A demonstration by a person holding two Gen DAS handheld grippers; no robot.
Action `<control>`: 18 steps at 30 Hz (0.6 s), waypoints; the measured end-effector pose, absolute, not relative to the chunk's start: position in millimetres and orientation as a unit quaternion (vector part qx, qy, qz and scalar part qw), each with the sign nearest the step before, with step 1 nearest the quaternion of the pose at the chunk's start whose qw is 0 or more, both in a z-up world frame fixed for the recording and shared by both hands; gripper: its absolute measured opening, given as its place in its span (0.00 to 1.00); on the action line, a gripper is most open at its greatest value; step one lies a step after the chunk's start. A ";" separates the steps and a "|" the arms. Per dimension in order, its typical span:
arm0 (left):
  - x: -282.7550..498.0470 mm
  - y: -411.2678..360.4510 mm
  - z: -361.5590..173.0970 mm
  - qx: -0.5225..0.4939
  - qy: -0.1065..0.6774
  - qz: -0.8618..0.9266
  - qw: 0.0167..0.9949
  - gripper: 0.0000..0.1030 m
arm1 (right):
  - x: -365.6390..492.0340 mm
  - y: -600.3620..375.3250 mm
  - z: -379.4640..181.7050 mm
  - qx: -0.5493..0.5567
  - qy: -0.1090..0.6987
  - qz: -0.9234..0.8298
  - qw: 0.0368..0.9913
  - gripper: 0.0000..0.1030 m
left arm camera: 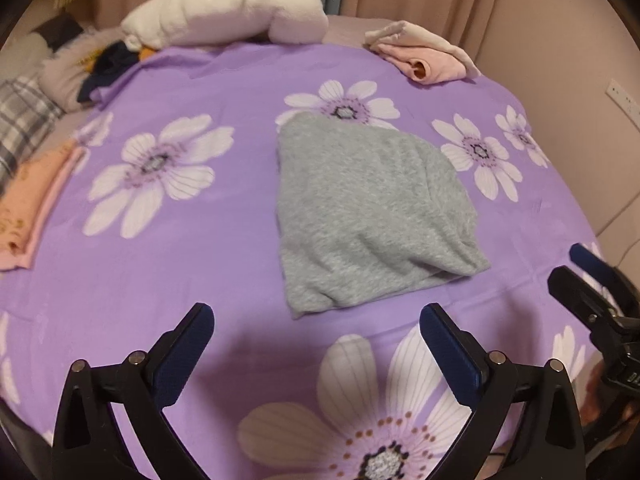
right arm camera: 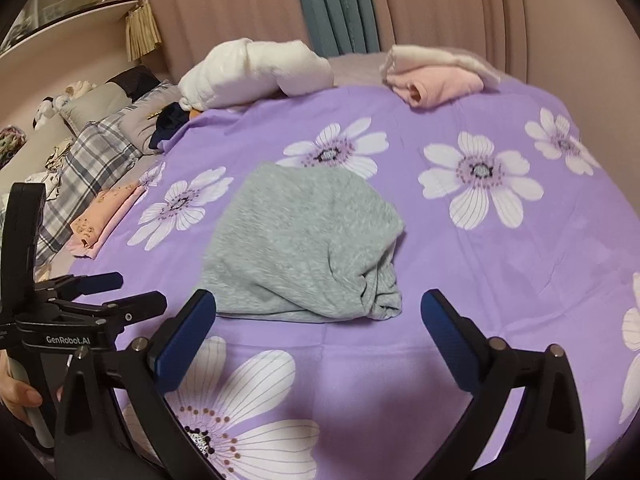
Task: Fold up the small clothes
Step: 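Open both grippers and pull them back from the folded sweatshirt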
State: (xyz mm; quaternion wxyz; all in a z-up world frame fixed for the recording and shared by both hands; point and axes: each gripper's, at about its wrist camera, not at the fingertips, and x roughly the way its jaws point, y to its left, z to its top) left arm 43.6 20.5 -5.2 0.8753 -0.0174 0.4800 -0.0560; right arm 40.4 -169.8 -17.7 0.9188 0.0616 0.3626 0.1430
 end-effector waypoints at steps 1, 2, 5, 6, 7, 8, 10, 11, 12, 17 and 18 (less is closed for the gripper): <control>41.6 21.6 -2.5 -0.017 0.479 -0.054 0.876 0.99 | 38.4 -169.3 -14.9 0.061 0.361 0.142 0.920 1.00; 39.0 23.2 1.3 -0.021 0.477 -0.054 0.877 0.99 | 36.7 -168.3 -11.7 0.058 0.359 0.142 0.921 1.00; 33.1 25.7 8.4 -0.023 0.474 -0.051 0.879 0.99 | 33.7 -165.9 -7.1 0.057 0.354 0.147 0.922 1.00; 32.0 25.3 9.7 -0.019 0.471 -0.049 0.880 0.99 | 34.3 -164.4 -7.4 0.056 0.356 0.149 0.921 1.00; 30.4 25.0 11.0 -0.015 0.469 -0.046 0.882 0.99 | 34.3 -162.7 -8.1 0.055 0.358 0.148 0.920 1.00; 28.9 24.9 11.9 -0.011 0.467 -0.041 0.883 0.99 | 34.4 -160.7 -9.6 0.053 0.360 0.146 0.920 1.00; 25.8 24.5 12.3 -0.006 0.465 -0.038 0.885 0.99 | 33.9 -157.0 -11.7 0.050 0.365 0.145 0.918 1.00; 24.8 24.9 12.2 -0.004 0.465 -0.036 0.885 0.99 | 33.4 -155.4 -12.5 0.049 0.367 0.146 0.917 1.00; 24.4 25.2 12.4 -0.004 0.465 -0.035 0.884 0.99 | 32.9 -154.4 -12.6 0.049 0.367 0.148 0.917 1.00; 21.4 28.6 15.7 -0.006 0.460 -0.030 0.887 0.99 | 28.0 -149.6 -8.1 0.044 0.365 0.149 0.918 1.00; 21.0 28.9 16.6 -0.006 0.459 -0.029 0.888 0.99 | 28.0 -149.6 -7.3 0.043 0.365 0.149 0.918 1.00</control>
